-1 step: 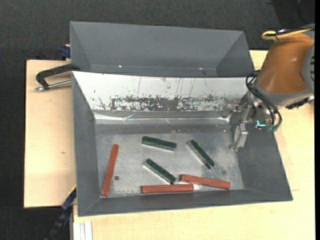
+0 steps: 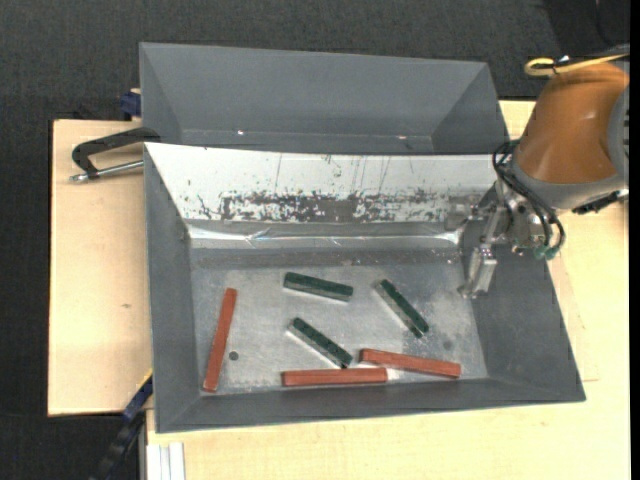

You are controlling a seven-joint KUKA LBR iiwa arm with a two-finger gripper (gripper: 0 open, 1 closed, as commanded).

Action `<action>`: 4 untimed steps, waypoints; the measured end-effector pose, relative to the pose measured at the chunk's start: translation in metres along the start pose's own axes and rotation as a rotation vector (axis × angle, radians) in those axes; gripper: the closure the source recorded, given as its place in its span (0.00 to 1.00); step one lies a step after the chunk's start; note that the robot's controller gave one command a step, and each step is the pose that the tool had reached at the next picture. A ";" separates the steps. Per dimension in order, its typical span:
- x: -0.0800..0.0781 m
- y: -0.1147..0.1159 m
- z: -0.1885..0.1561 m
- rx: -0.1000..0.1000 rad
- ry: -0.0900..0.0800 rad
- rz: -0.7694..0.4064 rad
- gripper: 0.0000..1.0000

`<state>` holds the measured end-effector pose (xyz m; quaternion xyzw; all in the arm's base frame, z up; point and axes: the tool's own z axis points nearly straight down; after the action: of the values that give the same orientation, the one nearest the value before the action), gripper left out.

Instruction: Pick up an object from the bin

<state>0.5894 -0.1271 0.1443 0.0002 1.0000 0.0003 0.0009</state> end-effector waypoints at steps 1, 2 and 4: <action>0.020 0.018 0.048 0.000 -0.004 0.085 0.00; 0.024 0.032 0.071 -0.001 0.006 0.056 0.00; 0.038 0.060 0.067 0.000 0.001 0.474 0.00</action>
Offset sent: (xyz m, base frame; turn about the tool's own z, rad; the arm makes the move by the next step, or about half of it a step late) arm -0.0208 0.0389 -0.0725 0.0197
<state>0.5518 -0.0672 0.0771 0.2351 0.9720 0.0004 0.0003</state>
